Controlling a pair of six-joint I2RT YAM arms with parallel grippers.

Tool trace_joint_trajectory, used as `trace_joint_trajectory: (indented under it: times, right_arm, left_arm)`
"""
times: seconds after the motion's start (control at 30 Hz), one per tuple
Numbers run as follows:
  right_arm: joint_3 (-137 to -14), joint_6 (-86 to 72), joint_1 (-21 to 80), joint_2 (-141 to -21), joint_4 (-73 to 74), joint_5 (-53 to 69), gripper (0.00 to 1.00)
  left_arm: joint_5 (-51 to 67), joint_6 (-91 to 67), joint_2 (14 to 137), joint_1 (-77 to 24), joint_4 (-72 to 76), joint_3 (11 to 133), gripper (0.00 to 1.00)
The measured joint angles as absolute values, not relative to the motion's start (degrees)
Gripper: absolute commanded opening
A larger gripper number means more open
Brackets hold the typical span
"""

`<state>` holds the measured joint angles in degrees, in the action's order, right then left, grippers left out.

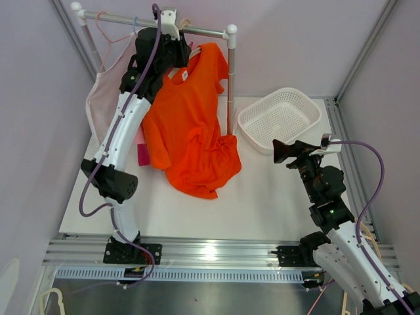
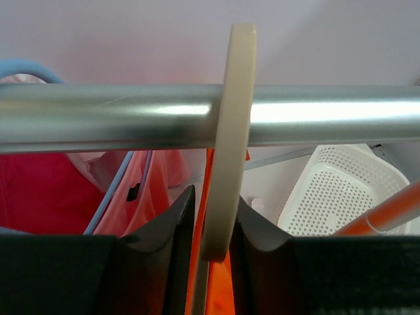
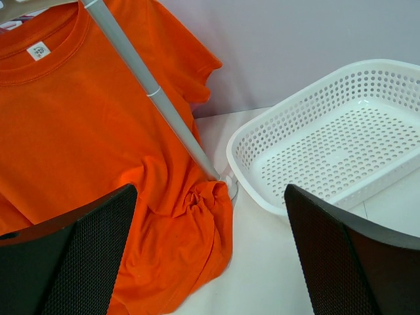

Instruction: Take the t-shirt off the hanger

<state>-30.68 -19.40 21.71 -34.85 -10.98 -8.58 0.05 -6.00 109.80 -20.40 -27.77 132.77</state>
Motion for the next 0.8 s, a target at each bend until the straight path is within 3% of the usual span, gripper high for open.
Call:
trace_joint_trajectory:
  times: [0.1, 0.5, 0.7, 0.8]
  right_arm:
    - [-30.7, -19.4, 21.6, -34.9, -11.0, -8.6, 1.00]
    - [-30.7, -19.4, 21.5, -36.2, -11.0, -8.3, 1.00]
    - [-31.9, -19.4, 21.5, -38.3, -10.5, -6.0, 0.99]
    - [-35.8, -18.1, 22.1, -42.3, -9.4, 0.4, 0.99]
  left_arm:
    - [0.8, -6.0, 111.0, -20.2, -27.0, 132.8, 0.01]
    - [-2.2, -6.0, 108.5, -20.1, -27.8, 132.8, 0.01]
    - [-6.6, -7.5, 96.6, -20.4, -25.9, 125.0, 0.01]
    - [-14.4, -7.7, 91.4, -22.6, -26.0, 121.8, 0.01]
